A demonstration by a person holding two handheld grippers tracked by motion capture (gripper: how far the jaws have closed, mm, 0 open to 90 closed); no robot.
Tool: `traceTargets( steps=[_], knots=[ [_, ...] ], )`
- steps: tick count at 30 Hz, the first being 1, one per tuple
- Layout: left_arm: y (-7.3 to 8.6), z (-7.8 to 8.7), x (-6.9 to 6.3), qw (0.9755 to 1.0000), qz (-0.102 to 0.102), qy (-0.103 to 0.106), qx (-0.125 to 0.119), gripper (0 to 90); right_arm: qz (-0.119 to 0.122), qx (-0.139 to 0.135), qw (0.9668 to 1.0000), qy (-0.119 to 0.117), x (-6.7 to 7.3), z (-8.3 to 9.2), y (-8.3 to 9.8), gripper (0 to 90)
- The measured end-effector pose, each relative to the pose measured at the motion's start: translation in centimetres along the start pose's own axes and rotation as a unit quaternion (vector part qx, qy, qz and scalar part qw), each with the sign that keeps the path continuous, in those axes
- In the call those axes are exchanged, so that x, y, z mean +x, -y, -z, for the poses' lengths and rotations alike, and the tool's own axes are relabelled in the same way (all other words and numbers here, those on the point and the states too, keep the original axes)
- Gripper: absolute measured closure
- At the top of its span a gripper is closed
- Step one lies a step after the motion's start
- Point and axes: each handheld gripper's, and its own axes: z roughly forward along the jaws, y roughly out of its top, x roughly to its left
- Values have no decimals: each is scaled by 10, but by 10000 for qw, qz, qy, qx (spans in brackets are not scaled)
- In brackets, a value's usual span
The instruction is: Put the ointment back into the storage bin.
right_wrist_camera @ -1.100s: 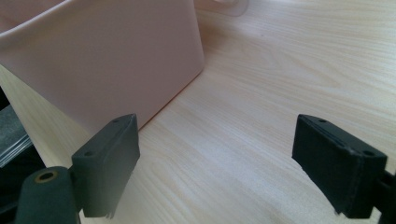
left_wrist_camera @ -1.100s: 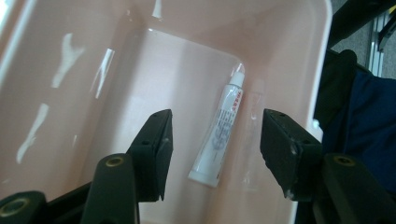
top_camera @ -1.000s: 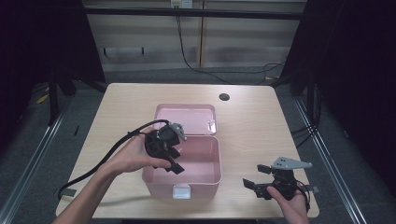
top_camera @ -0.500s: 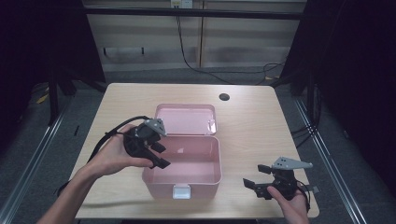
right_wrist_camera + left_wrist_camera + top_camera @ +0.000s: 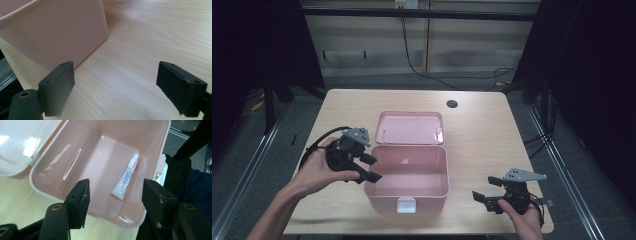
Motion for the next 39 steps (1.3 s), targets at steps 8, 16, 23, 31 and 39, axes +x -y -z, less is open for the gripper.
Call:
traceTargets(
  steps=[8, 16, 23, 31, 39],
  knots=[
    [21, 11, -1, 9996, 45, -120, -249, 370, -6, 1, 10000, 27, 0, 0, 0, 145],
    [52, 11, 6, 9978, 460, -199, -436, 347, -16, 21, 10000, 51, 0, 0, 0, 145],
    [73, 9, 12, 9964, 607, -276, -519, 339, -2, 35, 10000, 43, 0, -1, 1, 146],
    [93, 0, 17, 9950, 809, -393, -433, 333, -6, 115, 9999, 77, 0, -2, 1, 145],
    [114, -13, 21, 9923, 1076, -445, -428, 322, -37, 169, 9998, 112, 0, -3, 2, 146]
  ],
)
